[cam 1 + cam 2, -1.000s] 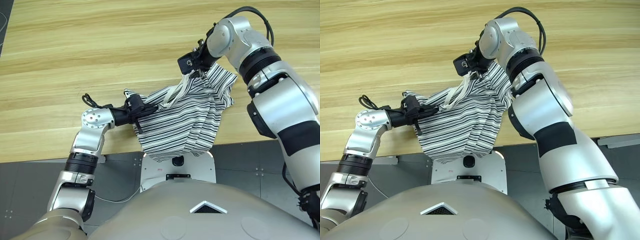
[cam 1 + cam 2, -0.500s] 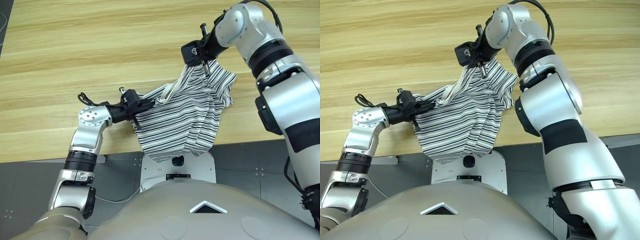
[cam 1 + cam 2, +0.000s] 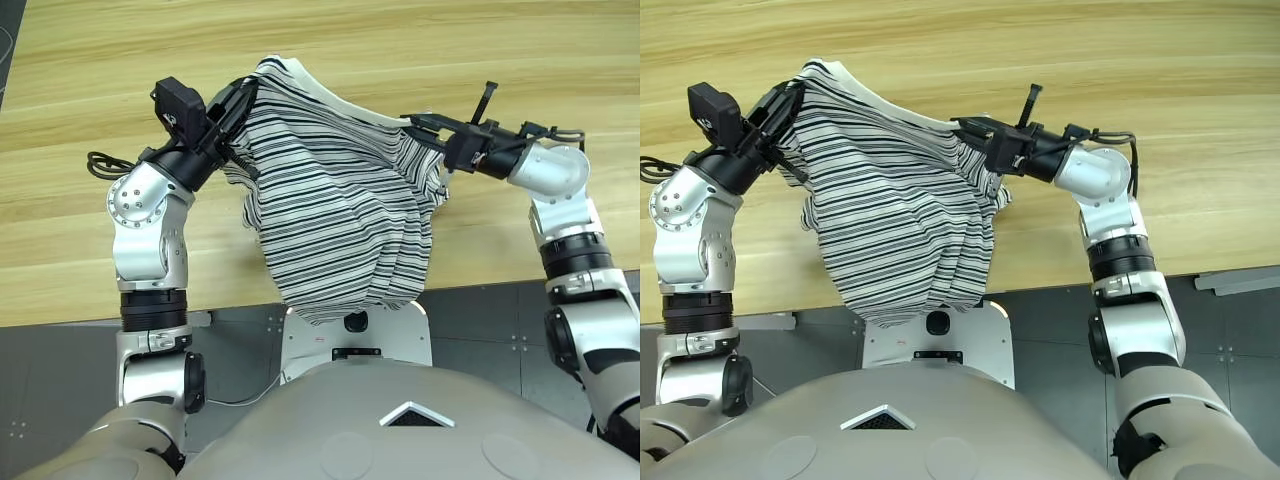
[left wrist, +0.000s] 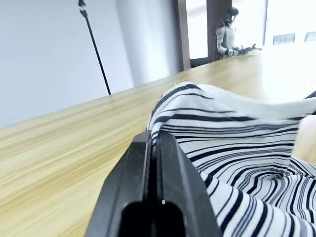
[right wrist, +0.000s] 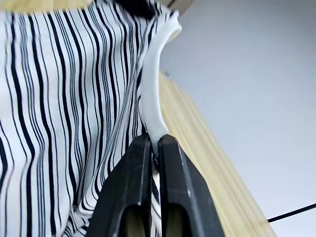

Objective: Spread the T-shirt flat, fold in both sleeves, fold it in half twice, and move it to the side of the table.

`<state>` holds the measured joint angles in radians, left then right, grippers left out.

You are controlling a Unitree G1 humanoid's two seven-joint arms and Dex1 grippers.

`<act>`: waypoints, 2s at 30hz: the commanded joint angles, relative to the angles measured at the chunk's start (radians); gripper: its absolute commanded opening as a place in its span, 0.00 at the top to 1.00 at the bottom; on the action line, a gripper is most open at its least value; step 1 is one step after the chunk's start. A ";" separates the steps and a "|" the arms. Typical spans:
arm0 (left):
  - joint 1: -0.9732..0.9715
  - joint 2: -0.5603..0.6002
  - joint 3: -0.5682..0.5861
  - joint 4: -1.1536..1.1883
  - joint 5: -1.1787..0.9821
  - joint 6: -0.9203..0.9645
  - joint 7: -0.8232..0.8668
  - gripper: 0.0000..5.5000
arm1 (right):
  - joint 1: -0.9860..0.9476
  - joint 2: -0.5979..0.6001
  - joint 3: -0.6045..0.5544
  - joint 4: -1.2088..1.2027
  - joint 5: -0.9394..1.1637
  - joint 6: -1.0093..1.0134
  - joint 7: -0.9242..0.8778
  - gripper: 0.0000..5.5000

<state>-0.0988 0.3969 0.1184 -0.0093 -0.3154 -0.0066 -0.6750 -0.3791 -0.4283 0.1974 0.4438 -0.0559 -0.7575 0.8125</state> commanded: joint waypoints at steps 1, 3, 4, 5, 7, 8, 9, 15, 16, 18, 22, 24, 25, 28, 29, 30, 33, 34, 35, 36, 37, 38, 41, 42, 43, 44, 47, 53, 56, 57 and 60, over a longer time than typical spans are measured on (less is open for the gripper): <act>0.054 -0.028 0.017 -0.060 -0.029 -0.017 0.026 0.98 | 0.085 -0.022 -0.034 -0.121 0.069 -0.022 -0.034 0.98; 0.075 -0.035 0.009 -0.080 -0.043 -0.029 0.012 0.98 | 0.111 -0.026 -0.040 -0.169 0.080 -0.037 -0.049 0.98; 0.087 -0.030 0.002 -0.089 -0.046 -0.027 0.000 0.98 | 0.112 -0.033 -0.041 -0.183 0.086 -0.033 -0.048 0.98; 0.100 -0.017 -0.011 -0.096 -0.042 -0.025 -0.021 0.98 | 0.103 -0.044 -0.041 -0.192 0.088 -0.018 -0.042 0.98; 0.104 0.012 -0.037 -0.093 -0.028 -0.014 -0.066 0.98 | 0.082 -0.066 -0.040 -0.204 0.090 0.012 -0.029 0.98; 0.085 0.041 -0.059 -0.063 -0.005 -0.010 -0.103 0.98 | 0.040 -0.082 -0.036 -0.190 0.087 0.036 -0.009 0.98; 0.043 0.078 -0.083 -0.011 0.026 0.001 -0.139 0.98 | -0.029 -0.095 -0.028 -0.152 0.080 0.066 0.018 0.98; -0.768 0.219 -0.253 0.804 0.425 -0.006 0.052 0.98 | -0.794 0.021 0.109 0.654 -0.253 0.484 -0.335 0.98; -0.967 0.228 -0.266 0.945 0.507 -0.046 0.261 0.98 | -0.935 0.035 0.064 0.740 -0.244 0.534 -0.522 0.98; -1.303 0.267 -0.177 1.031 0.529 -0.223 0.605 0.98 | -1.188 0.009 -0.097 0.759 -0.148 0.432 -0.812 0.98; -1.166 0.384 0.082 0.351 0.664 -0.781 0.759 0.98 | -0.873 -0.133 -0.274 -0.055 -0.452 -0.232 -0.953 0.98; -0.858 0.337 0.122 0.144 0.737 -0.956 0.704 0.98 | -0.498 -0.136 -0.263 -0.329 -0.651 -0.426 -0.882 0.98; -0.714 0.310 0.098 0.102 0.821 -1.061 0.694 0.98 | -0.350 -0.189 -0.152 -0.403 -0.825 -0.433 -0.943 0.98; -0.345 0.338 -0.252 0.193 1.062 -1.180 0.612 0.98 | -0.050 -0.207 0.085 -0.298 -0.933 -0.477 -0.916 0.98; -0.255 0.356 -0.400 0.306 0.952 -1.106 0.430 0.98 | -0.012 -0.202 0.148 -0.196 -0.888 -0.478 -0.855 0.98; -0.186 0.376 -0.504 0.391 0.832 -1.020 0.236 0.98 | 0.007 -0.199 0.206 -0.101 -0.809 -0.462 -0.783 0.98; -0.009 0.480 -0.648 0.367 0.468 -0.682 -0.318 0.98 | 0.057 -0.203 0.348 -0.032 -0.472 -0.377 -0.556 0.98; 0.011 0.489 -0.653 0.313 0.381 -0.606 -0.395 0.98 | 0.069 -0.200 0.364 -0.060 -0.396 -0.350 -0.527 0.98; 0.017 0.480 -0.642 0.261 0.307 -0.558 -0.424 0.98 | 0.074 -0.190 0.356 -0.082 -0.357 -0.324 -0.517 0.98; 0.017 0.461 -0.622 0.224 0.246 -0.523 -0.438 0.98 | 0.075 -0.179 0.344 -0.095 -0.326 -0.298 -0.506 0.98; 0.005 0.431 -0.587 0.209 0.188 -0.510 -0.429 0.98 | 0.073 -0.169 0.326 -0.100 -0.308 -0.272 -0.498 0.98; -0.010 0.405 -0.554 0.209 0.142 -0.501 -0.421 0.98 | 0.072 -0.164 0.316 -0.102 -0.287 -0.249 -0.482 0.98; -0.034 0.393 -0.491 0.223 0.085 -0.461 -0.444 0.98 | 0.065 -0.165 0.299 -0.104 -0.242 -0.195 -0.422 0.98; -0.035 0.398 -0.484 0.225 0.084 -0.450 -0.458 0.98 | 0.064 -0.166 0.293 -0.103 -0.230 -0.184 -0.403 0.98; -0.032 0.406 -0.479 0.229 0.093 -0.442 -0.469 0.98 | 0.062 -0.172 0.287 -0.100 -0.226 -0.172 -0.385 0.98; -0.030 0.411 -0.474 0.231 0.102 -0.436 -0.479 0.98 | 0.062 -0.180 0.285 -0.097 -0.224 -0.162 -0.363 0.98; -0.022 0.430 -0.454 0.221 0.114 -0.413 -0.503 0.98 | 0.081 -0.234 0.311 -0.115 -0.153 -0.132 -0.228 0.98; -0.018 0.426 -0.430 0.211 0.114 -0.385 -0.530 0.94 | 0.132 -0.314 0.337 -0.178 -0.016 0.040 0.044 0.91; -0.002 0.440 -0.431 0.195 0.093 -0.346 -0.581 0.87 | 0.166 -0.342 0.342 -0.226 0.105 0.162 0.203 0.81; 0.001 0.444 -0.426 0.193 0.087 -0.339 -0.593 0.83 | 0.174 -0.349 0.337 -0.240 0.157 0.210 0.257 0.77; 0.001 0.447 -0.398 0.192 0.076 -0.319 -0.612 0.75 | 0.175 -0.341 0.289 -0.247 0.293 0.316 0.371 0.69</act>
<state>-0.0938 0.8244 -0.3055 0.1906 -0.2312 -0.3442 -1.2638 -0.1995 -0.7610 0.5269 0.2077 0.1570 -0.4992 1.1249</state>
